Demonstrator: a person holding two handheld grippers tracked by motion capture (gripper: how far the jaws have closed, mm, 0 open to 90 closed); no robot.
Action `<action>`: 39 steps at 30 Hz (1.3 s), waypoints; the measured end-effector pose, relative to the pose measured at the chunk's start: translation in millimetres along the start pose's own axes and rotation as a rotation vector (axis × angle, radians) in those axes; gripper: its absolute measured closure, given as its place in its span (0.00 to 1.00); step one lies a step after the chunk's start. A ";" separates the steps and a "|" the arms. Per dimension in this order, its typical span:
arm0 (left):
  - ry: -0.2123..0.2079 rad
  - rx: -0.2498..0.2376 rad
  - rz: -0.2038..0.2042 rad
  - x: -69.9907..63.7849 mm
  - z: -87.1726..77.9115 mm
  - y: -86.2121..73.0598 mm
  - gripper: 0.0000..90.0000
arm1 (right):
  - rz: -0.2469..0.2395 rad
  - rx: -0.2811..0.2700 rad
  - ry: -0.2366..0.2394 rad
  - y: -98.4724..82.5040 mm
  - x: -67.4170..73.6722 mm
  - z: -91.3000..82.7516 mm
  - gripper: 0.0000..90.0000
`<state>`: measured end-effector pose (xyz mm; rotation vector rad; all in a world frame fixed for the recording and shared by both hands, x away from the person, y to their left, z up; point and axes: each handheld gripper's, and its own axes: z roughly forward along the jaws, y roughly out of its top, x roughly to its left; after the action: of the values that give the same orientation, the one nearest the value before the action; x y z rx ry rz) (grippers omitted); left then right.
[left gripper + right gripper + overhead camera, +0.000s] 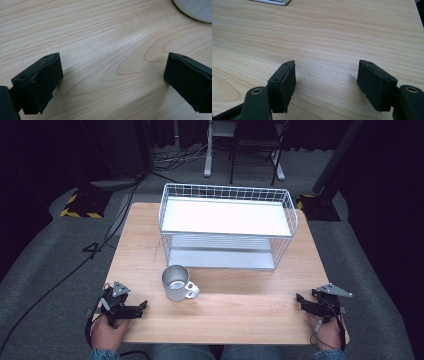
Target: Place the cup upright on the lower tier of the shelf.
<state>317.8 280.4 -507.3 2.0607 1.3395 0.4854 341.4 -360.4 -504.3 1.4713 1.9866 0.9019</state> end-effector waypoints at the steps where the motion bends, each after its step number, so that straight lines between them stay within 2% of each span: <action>1: 0.000 0.000 0.000 0.0 0.0 0.0 0.03 | 0.000 0.000 0.000 0.0 0.0 0.0 0.35; 24: 0.005 0.004 -0.005 -0.4 0.4 0.8 0.02 | -0.008 0.000 0.014 -0.5 -0.4 -0.7 0.35; 28: 0.007 0.002 -0.007 -0.4 1.6 1.9 0.02 | 0.001 0.006 0.008 -0.5 -1.0 -1.8 0.38; 29: 0.006 0.005 -0.008 -0.2 1.9 2.4 0.02 | -0.004 0.005 0.013 -0.3 -1.2 -2.3 0.41; 32: 0.009 0.005 -0.010 -0.1 3.1 3.6 0.02 | -0.026 -0.004 0.009 -1.0 0.3 -4.1 0.42; 33: 0.008 0.004 -0.008 0.3 3.7 4.3 0.02 | -0.015 -0.021 0.031 -0.7 1.8 -7.7 0.42; 35: 0.008 0.004 -0.012 0.2 4.0 4.5 0.02 | -0.010 -0.029 0.034 -0.2 2.7 -9.4 0.42; 36: 0.012 0.006 -0.011 0.4 4.3 5.1 0.02 | 0.001 -0.048 0.063 2.6 5.3 -15.8 0.42; 38: 0.011 0.007 -0.011 0.6 4.5 5.5 0.02 | 0.006 -0.056 0.076 3.8 6.5 -18.0 0.42; 39: 0.011 0.007 -0.011 0.6 4.6 5.7 0.02 | 0.009 -0.086 0.121 6.7 10.1 -24.4 0.42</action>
<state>324.7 277.9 -507.0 2.0577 1.3600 0.4887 324.9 -354.6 -483.4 1.4088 2.0009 1.0903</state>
